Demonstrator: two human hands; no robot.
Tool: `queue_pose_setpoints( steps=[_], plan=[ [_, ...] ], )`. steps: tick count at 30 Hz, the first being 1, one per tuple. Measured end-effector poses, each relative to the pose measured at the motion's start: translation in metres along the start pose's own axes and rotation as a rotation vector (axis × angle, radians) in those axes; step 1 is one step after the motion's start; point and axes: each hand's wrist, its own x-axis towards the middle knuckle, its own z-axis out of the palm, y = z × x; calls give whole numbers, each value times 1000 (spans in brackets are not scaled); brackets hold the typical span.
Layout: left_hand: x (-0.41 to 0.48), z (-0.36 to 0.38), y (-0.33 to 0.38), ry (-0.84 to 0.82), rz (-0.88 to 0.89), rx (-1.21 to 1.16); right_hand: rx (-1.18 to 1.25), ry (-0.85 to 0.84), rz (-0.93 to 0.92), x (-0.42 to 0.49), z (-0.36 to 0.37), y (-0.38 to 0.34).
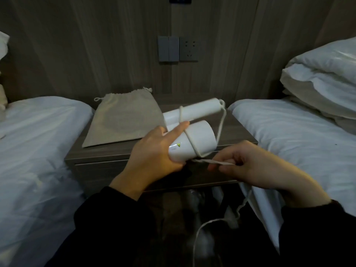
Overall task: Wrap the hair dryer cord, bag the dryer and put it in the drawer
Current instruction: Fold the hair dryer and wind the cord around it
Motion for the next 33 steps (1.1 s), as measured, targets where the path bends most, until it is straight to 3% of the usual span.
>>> queue_pose_setpoints(
  steps=[2, 6, 8, 10, 14, 16, 20, 30, 33],
  plan=[
    [1, -6, 3, -125, 93, 79, 25, 36, -16, -3, -6, 1],
    [-1, -3, 16, -281, 197, 147, -181, 492, 80, 5, 1, 3],
    [-3, 2, 16, -289, 211, 147, -296, 581, 178, 8, 3, 9],
    [-4, 5, 12, -274, 237, 144, -261, 529, 206, 8, -2, 17],
    [-6, 10, 7, -227, 297, 139, -87, 416, 66, 3, -18, 34],
    [-7, 10, 12, -229, 314, 127, -87, 465, 59, 3, -23, 44],
    [-11, 14, 25, -225, 398, 121, -59, 649, 217, 9, -19, 55],
    [-14, 31, 36, -246, 513, 111, -37, 284, 176, 12, -13, 54],
    [-16, 34, 37, -281, 507, 118, 8, 303, 210, 15, -6, 56]
  ],
)
